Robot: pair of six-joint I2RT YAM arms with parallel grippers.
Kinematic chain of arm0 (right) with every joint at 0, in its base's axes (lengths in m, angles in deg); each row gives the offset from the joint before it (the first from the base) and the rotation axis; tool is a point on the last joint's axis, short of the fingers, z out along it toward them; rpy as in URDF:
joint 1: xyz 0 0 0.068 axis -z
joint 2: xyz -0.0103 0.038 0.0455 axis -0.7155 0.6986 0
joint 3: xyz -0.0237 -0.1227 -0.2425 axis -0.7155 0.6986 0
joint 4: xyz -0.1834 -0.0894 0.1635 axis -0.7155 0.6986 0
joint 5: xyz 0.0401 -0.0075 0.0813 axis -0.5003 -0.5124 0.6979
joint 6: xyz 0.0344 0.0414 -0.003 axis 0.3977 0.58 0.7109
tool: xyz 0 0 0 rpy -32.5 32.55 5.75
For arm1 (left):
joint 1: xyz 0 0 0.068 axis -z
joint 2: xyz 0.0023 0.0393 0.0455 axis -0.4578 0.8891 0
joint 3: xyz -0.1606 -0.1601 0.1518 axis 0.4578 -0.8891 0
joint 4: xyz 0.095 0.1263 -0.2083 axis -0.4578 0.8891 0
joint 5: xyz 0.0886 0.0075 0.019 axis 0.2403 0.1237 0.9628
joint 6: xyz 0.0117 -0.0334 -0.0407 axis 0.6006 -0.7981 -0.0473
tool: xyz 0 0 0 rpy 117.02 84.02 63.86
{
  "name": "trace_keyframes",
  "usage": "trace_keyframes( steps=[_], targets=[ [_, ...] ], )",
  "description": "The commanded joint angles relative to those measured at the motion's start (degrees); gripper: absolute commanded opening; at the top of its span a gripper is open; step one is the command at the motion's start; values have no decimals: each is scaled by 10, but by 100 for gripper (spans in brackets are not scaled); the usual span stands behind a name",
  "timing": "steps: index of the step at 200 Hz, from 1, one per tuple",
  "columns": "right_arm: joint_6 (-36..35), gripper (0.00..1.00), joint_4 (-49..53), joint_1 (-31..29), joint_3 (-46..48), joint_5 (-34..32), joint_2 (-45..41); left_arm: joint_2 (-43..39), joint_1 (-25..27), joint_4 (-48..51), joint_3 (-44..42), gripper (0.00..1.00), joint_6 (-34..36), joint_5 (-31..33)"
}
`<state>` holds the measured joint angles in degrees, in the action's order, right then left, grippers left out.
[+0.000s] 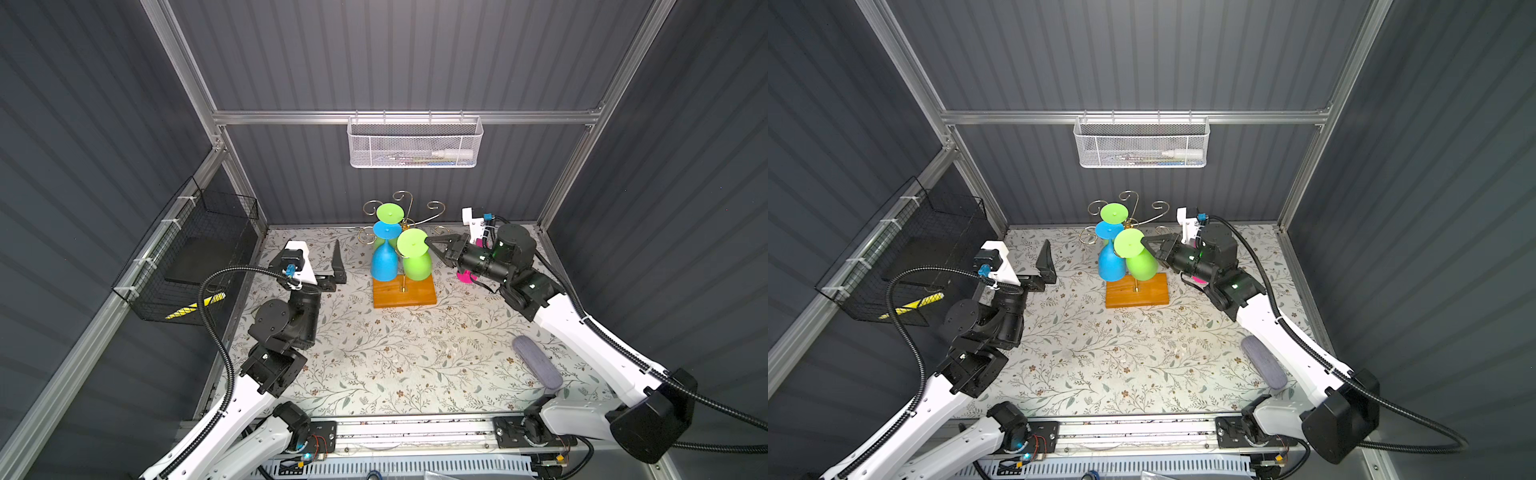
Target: Take the wine glass off the wine glass rack
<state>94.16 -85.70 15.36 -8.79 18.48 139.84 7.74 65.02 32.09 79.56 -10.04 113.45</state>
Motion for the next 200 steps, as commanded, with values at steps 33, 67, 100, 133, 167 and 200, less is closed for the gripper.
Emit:
trace_keyframes(
  steps=[33,67,100,133,167,200],
  targets=[
    [11,0,-46,1,-19,-11,14,-15,-2,-4,-9,100,-3,12],
    [21,0,-56,-3,-19,-3,25,-16,-2,-3,-10,99,-4,12],
    [20,0,-56,-14,-19,-5,27,-15,-2,-3,-10,99,-4,12],
    [27,0,-70,-20,-30,-3,43,-13,-2,-3,-8,99,-6,10],
    [30,0,-75,-25,-45,-5,60,-15,-2,-1,-8,99,-6,11],
    [33,0,-77,-31,-54,-3,69,-17,-2,-1,-10,100,-9,11]
  ],
)
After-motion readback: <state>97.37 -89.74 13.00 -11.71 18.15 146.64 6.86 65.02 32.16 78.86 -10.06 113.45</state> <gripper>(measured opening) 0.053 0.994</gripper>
